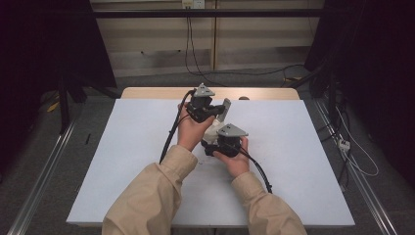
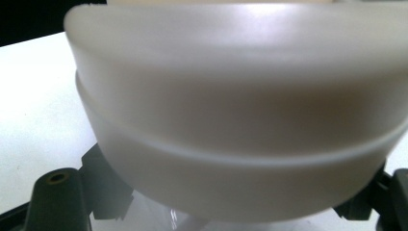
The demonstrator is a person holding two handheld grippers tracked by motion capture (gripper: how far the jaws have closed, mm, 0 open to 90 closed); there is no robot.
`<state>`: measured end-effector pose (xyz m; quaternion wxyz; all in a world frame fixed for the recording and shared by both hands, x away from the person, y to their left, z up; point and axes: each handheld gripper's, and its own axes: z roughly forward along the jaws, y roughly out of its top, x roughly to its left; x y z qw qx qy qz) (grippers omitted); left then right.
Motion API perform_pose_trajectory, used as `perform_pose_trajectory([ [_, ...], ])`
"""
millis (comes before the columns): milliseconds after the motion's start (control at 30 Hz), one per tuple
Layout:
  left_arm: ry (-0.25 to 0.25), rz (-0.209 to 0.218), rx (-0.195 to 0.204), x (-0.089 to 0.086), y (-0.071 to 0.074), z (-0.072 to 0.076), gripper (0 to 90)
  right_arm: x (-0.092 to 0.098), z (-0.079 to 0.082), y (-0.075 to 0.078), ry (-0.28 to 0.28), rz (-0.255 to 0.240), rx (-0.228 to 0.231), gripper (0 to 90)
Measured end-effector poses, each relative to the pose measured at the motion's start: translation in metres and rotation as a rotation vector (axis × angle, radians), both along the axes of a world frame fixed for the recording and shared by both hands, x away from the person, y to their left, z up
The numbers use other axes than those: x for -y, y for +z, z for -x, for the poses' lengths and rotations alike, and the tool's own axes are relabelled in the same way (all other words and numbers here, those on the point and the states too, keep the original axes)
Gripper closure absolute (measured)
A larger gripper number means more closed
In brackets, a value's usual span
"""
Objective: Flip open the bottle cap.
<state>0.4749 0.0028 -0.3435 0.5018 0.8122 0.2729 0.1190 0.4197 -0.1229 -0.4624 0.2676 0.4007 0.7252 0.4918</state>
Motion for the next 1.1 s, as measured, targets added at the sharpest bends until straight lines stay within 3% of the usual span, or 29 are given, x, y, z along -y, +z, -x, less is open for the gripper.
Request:
perform_pose_trajectory([
  [100, -0.001, -0.006, 0.012, 0.0000, -0.0007, -0.0012, 90.0, -0.0001, 0.0001, 0.0000, 0.000, 0.001, 0.000, 18.9],
  [1100, 0.000, 0.005, -0.010, 0.0054, -0.0091, -0.0072, 90.0, -0.0002, 0.0001, -0.0001, -0.001, 0.002, 0.000, 18.9],
])
